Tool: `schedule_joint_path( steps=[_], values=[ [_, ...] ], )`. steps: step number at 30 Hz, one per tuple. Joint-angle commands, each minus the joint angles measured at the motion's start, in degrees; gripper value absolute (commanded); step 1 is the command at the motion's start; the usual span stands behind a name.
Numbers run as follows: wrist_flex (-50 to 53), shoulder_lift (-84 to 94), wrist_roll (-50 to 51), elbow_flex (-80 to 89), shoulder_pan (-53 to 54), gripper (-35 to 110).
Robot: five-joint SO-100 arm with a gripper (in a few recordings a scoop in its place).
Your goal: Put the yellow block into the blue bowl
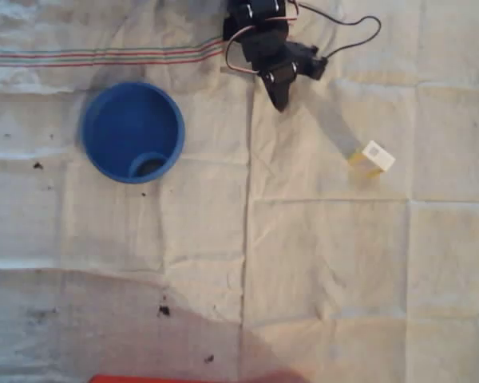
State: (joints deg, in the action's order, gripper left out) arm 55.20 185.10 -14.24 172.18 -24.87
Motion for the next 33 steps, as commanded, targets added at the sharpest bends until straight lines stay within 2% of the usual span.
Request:
schedule_joint_path(
  steps=[1, 9, 16, 21, 26, 33],
  values=[
    [-7.82, 5.19, 0.79, -0.97, -0.09, 0],
    [-13.01, -2.37, 0.0, -12.39, -7.29, 1],
    [-12.83, -34.54, -2.37, -37.62, -12.66, 1],
    [-12.3, -59.94, -12.48, -62.58, -13.1, 1],
    [-11.34, -78.93, -26.63, -84.2, -12.83, 1],
    [-0.09, -95.89, -47.81, -106.08, -13.54, 1]
  ],
)
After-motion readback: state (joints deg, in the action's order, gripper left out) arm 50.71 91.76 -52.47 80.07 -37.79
